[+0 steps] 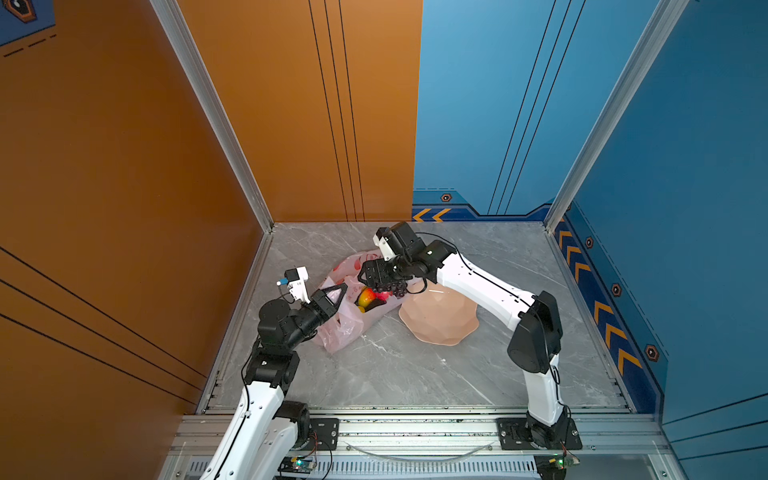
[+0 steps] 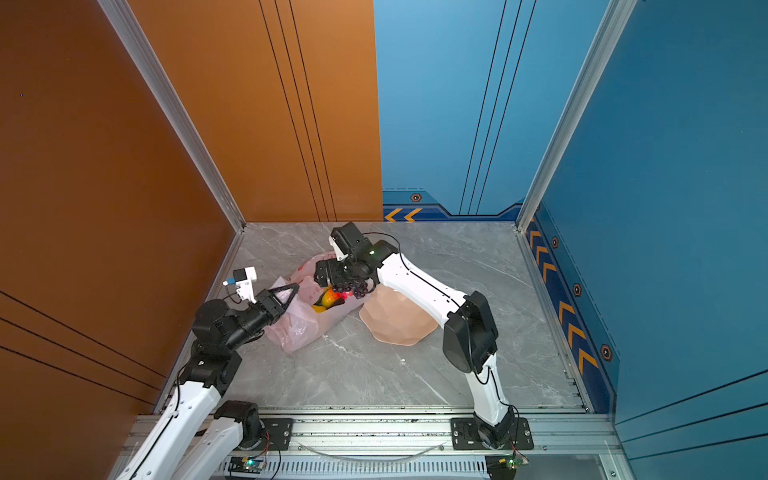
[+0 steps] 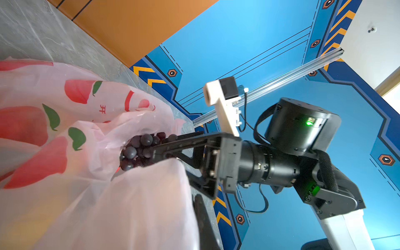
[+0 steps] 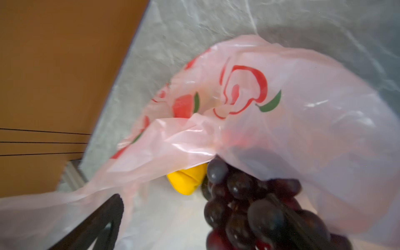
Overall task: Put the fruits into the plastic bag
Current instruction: 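Lift the dark grapes back out of the bag with the right gripper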
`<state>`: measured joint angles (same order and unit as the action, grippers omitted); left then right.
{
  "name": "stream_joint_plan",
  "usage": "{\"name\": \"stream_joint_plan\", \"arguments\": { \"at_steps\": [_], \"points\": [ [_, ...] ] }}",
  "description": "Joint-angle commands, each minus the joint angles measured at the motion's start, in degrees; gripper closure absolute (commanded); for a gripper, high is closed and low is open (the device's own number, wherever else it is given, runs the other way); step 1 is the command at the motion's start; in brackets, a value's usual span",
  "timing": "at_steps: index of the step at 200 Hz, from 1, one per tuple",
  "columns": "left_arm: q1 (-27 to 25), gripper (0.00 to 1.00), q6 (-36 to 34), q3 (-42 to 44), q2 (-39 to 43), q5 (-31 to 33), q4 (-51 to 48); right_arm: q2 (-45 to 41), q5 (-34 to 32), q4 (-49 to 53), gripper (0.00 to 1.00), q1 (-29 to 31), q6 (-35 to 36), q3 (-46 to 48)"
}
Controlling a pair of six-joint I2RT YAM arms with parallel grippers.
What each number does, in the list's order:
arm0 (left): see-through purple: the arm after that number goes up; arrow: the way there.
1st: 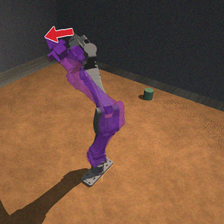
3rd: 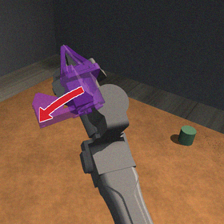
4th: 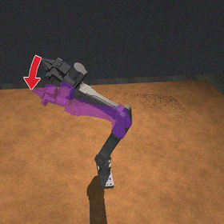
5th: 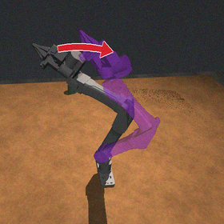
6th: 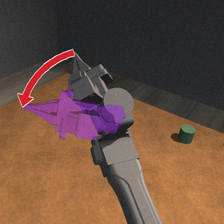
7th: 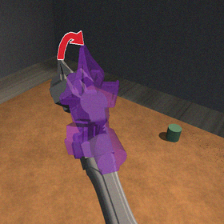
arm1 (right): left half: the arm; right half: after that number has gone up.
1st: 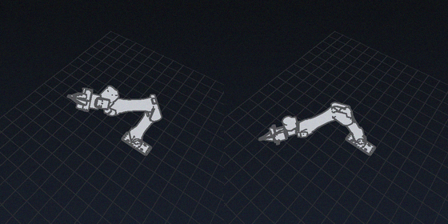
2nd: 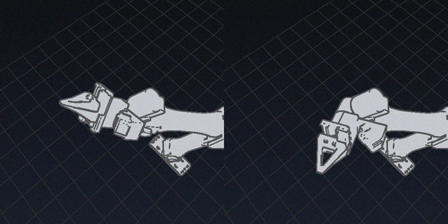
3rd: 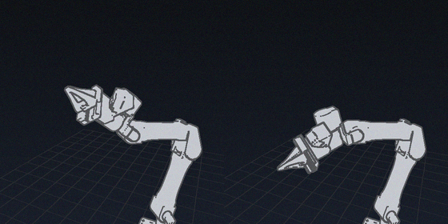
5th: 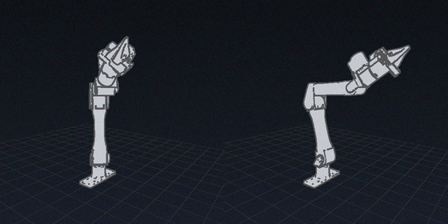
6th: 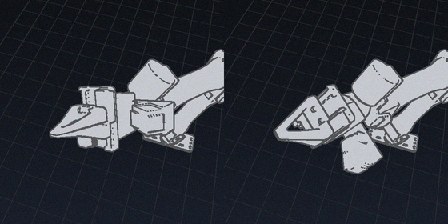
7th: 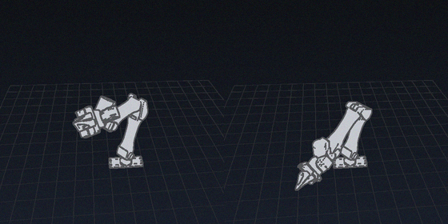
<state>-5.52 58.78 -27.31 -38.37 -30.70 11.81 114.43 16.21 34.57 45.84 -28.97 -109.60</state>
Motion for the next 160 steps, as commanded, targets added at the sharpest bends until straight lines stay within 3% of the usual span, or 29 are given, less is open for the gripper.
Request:
{"name": "stream_joint_plan", "arguments": {
  "at_steps": [1,26,36,48,66,89,137,160],
  "points": [
    [0.68,1.0,-0.6,0.99,-0.04,-1.21,0.8,-3.82,12.3,-15.01,0.0,-0.66,-7.75,3.91],
    [0.71,1.0,-0.78,1.31,-0.2,-1.12,0.92,-4.77,17.77,-26.5,0.01,-2.37,-15.64,9.98],
    [0.77,1.0,-0.78,1.39,-0.17,-1.12,0.84,-4.05,17.05,-25.79,0.03,-2.62,-16.54,10.13],
    [0.77,1.0,-0.78,1.5,-0.14,-1.12,0.75,-1.4,10.43,-12.14,0.04,-1.75,-10.43,4.13],
    [0.79,1.0,-0.97,1.51,-0.19,-1.29,0.67,7.88,-7.4,14.59,0.04,2.64,2.1,-13.16],
    [0.94,1.0,-0.95,1.57,-0.18,-1.21,0.58,10.71,-15.76,18.61,0.03,4.99,3.74,-17.36],
    [1.12,1.0,-1.48,1.25,0.27,-1.21,-0.21,10.5,-3.66,12.01,0.03,4.91,1.98,-18.89],
    [1.1,1.0,-1.48,1.34,0.14,-1.2,-0.13,4.82,-3.08,6.94,0.03,4.72,1.18,-13.27]
  ]
}}
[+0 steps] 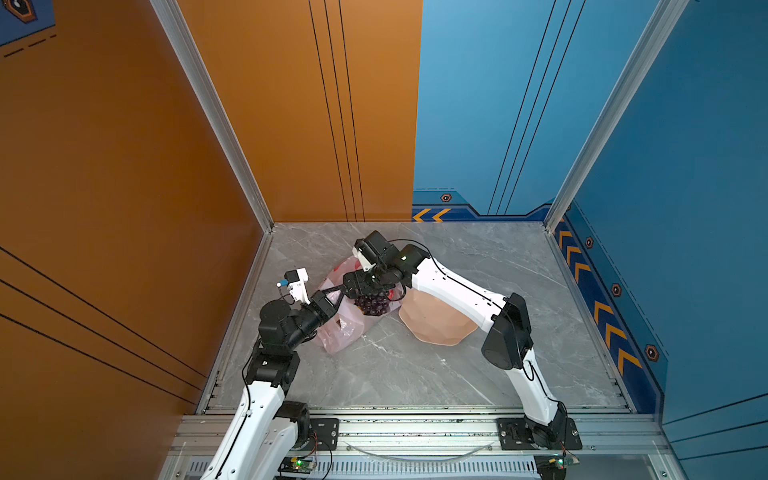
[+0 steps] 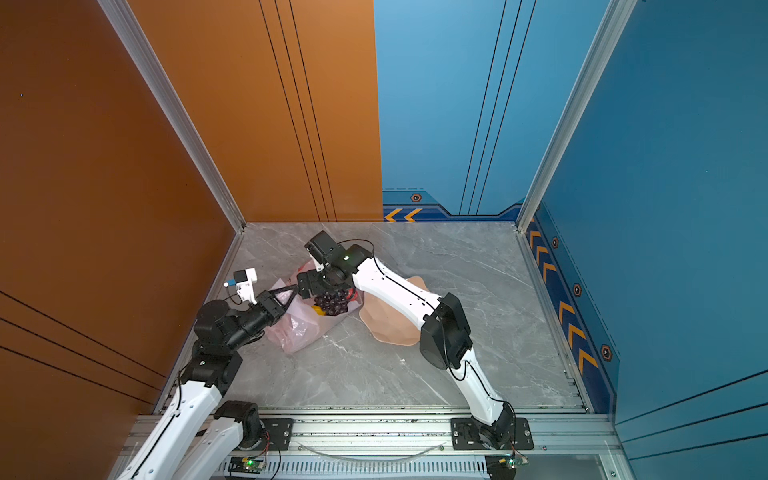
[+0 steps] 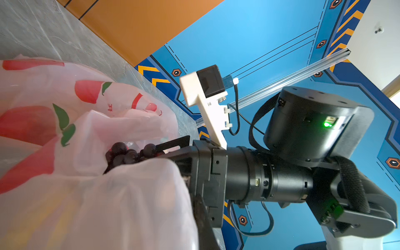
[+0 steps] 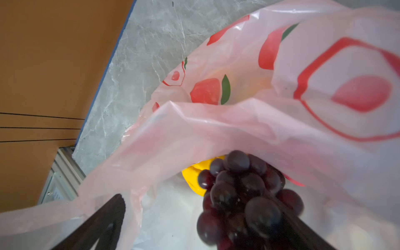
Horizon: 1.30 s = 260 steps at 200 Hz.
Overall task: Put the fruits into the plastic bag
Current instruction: 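Lift the dark grapes back out of the bag with the right gripper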
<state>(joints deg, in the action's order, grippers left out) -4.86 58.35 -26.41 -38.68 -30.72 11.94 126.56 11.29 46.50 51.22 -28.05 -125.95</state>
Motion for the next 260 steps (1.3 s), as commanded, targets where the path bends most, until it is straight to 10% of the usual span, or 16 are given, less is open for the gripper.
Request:
{"name": "stream_joint_plan", "arguments": {
  "at_steps": [1,108,260],
  "points": [
    [0.46,1.0,-1.04,0.42,0.45,-1.18,-0.26,-8.27,1.78,-5.27,0.03,-0.67,0.23,3.43],
    [0.73,1.0,-0.96,0.29,-0.26,-1.71,0.5,-43.39,0.04,-11.36,0.02,-10.62,-3.53,47.24],
    [-0.72,1.0,-0.91,-0.28,-1.62,-0.31,0.45,-16.02,-25.65,7.81,0.0,-11.41,8.45,41.76]
  ]
}}
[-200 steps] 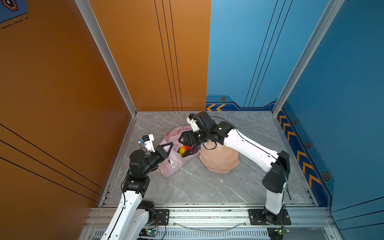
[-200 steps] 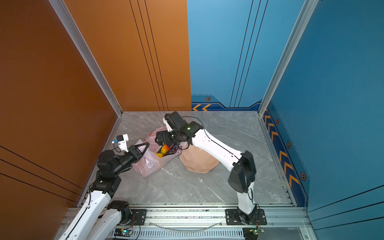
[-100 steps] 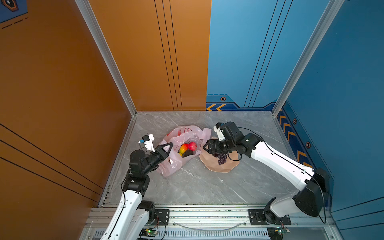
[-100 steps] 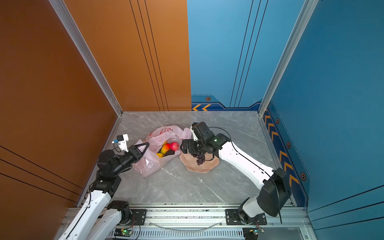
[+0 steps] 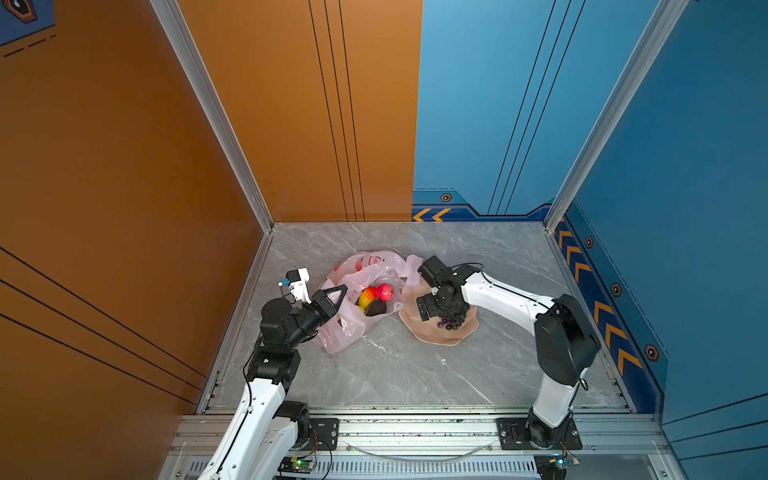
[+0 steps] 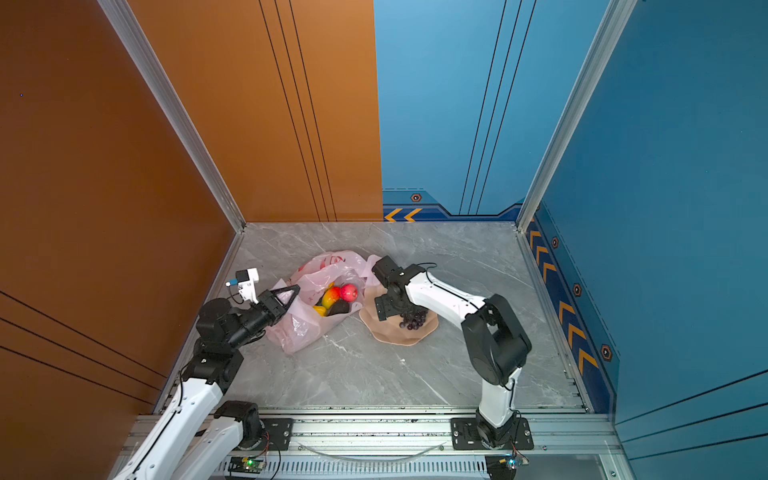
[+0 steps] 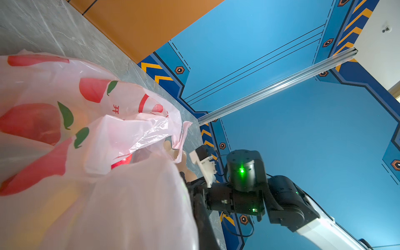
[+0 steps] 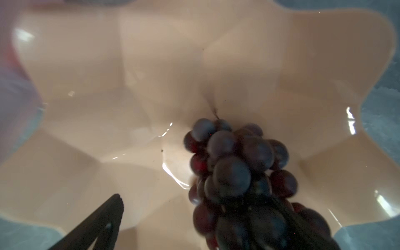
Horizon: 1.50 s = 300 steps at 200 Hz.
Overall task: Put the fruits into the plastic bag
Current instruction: 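Lift the dark grapes back out of the bag with the right gripper, then lower the grapes into the pink bowl and open the right gripper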
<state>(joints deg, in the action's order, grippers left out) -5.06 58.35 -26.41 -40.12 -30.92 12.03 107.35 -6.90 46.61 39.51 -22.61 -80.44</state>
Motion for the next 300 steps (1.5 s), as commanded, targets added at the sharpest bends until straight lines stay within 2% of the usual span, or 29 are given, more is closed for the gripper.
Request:
{"name": "stream_joint_plan", "arguments": {
  "at_steps": [1,50,89,106,145,161,197,230,277,292,300],
  "points": [
    [-0.5,1.0,-0.89,-0.29,-0.2,-0.11,0.36,3.38,-7.62,7.79,0.0,0.31,3.01,-3.88],
    [-0.56,1.0,-1.04,-0.51,-0.74,0.06,0.34,9.84,-8.91,10.52,0.0,0.21,3.45,-8.77],
    [-0.65,1.0,-1.22,-0.69,-1.28,0.24,0.35,10.12,-13.5,10.02,0.0,0.31,4.32,-9.86],
    [-0.75,1.0,-1.31,-0.76,-1.45,0.24,0.35,7.63,-15.65,7.86,0.0,3.04,4.12,-8.74],
    [-1.09,1.0,-1.35,-0.42,-1.43,0.68,0.36,4.96,-32.42,3.08,0.0,8.79,10.38,-6.92],
    [-1.15,1.0,-1.31,-0.52,-1.37,0.68,0.45,6.22,-42.52,2.52,0.0,11.62,13.1,-7.01],
    [-1.09,1.0,-1.22,-0.38,-0.93,0.54,0.35,6.29,-58.41,2.55,0.0,15.16,13.19,-6.61],
    [-1.09,1.0,-0.91,-0.25,-1.32,0.51,0.88,7.79,-73.35,1.91,0.0,18.39,16.07,-6.75],
    [-0.85,1.0,-0.27,0.38,-1.15,0.14,1.98,9.45,-82.35,1.71,0.0,19.11,14.04,-4.26],
    [-0.74,1.0,-0.16,0.45,-1.23,-0.02,2.07,9.41,-82.48,1.71,0.0,19.19,13.24,-3.55],
    [-0.65,1.0,-0.17,0.46,-1.28,-0.11,2.13,9.01,-80.02,1.63,0.0,19.1,12.82,-3.35]
  ]
}}
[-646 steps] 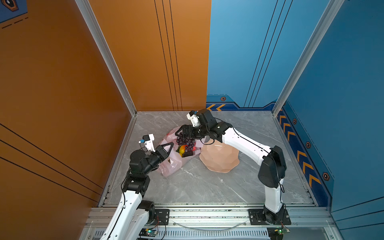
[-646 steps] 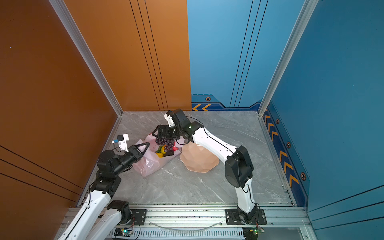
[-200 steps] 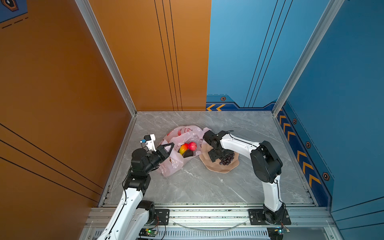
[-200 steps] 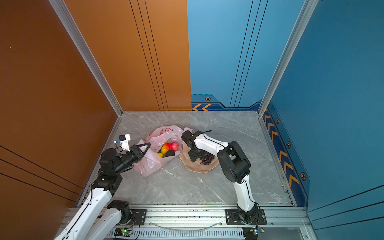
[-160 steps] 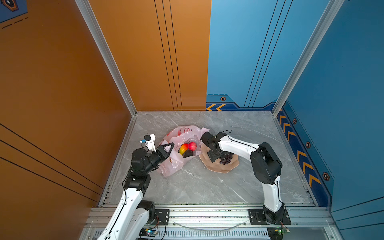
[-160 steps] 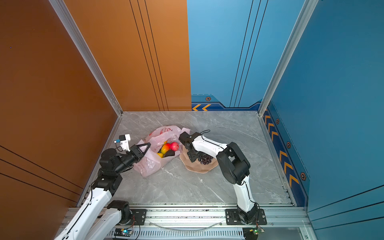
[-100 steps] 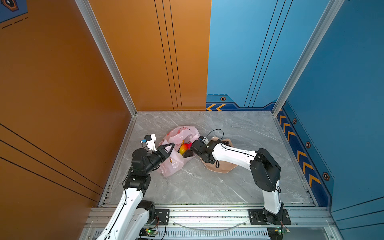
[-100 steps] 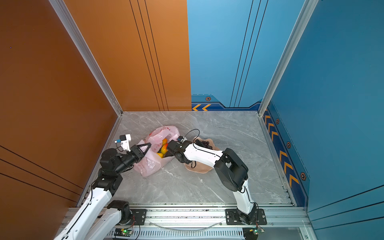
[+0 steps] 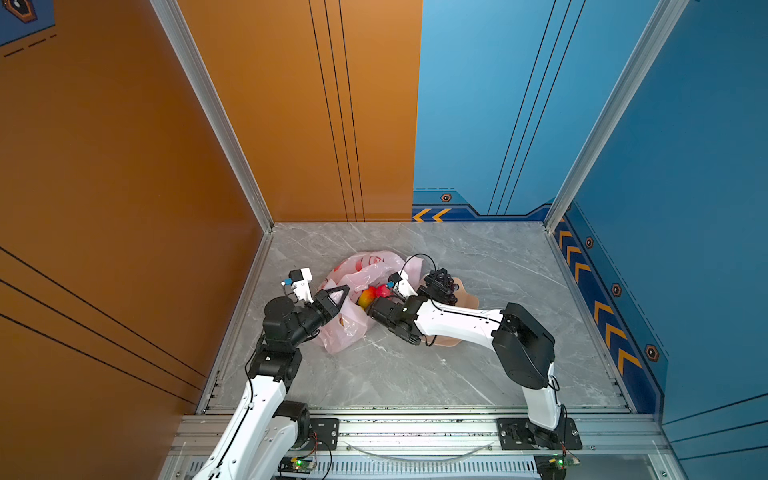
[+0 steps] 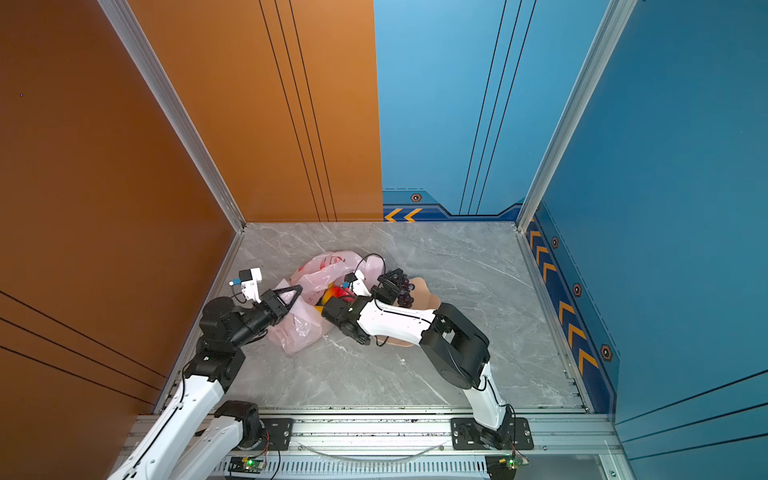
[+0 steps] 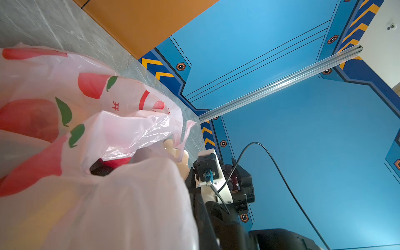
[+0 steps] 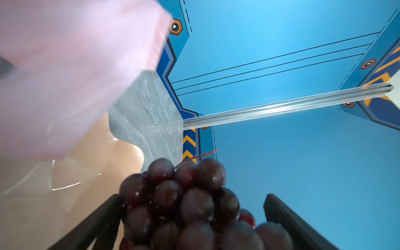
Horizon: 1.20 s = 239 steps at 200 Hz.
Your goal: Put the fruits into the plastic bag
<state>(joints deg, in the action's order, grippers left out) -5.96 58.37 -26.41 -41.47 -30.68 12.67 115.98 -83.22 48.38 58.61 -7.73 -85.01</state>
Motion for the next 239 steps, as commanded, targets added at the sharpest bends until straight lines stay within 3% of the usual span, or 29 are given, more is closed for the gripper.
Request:
{"name": "stream_joint_plan", "arguments": {
  "at_steps": [1,21,55,91,105,132,189,239],
  "points": [
    [0.24,1.0,-0.19,0.43,0.08,-0.35,1.53,0.25,-3.48,-0.18,0.01,-0.04,-2.13,1.19],
    [0.33,1.0,-0.19,0.47,0.07,-0.48,1.6,-3.64,7.57,-0.68,0.01,-0.79,-5.24,2.21],
    [0.5,1.0,-0.36,0.66,0.3,-0.4,1.31,-17.77,23.82,-12.56,0.01,-3.67,-5.43,10.03],
    [0.33,1.0,-0.19,0.69,-0.11,-0.35,1.86,-23.42,52.17,-13.57,0.0,-10.04,-7.86,9.83],
    [0.25,1.0,-0.19,0.7,-0.08,-0.35,1.89,-23.89,64.64,-9.87,0.0,-13.49,-11.46,7.72],
    [0.16,1.0,-0.19,0.63,-0.1,-0.44,1.86,-21.19,78.63,3.47,0.0,-19.72,-17.98,2.03],
    [0.07,1.0,-0.27,0.71,-0.11,-0.44,1.96,-11.96,77.95,8.3,0.04,-20.98,-7.65,-2.27],
    [0.24,1.0,-0.18,0.84,0.09,-0.44,1.6,-0.74,72.94,10.5,0.07,-21.44,-3.88,-9.44]
  ]
}}
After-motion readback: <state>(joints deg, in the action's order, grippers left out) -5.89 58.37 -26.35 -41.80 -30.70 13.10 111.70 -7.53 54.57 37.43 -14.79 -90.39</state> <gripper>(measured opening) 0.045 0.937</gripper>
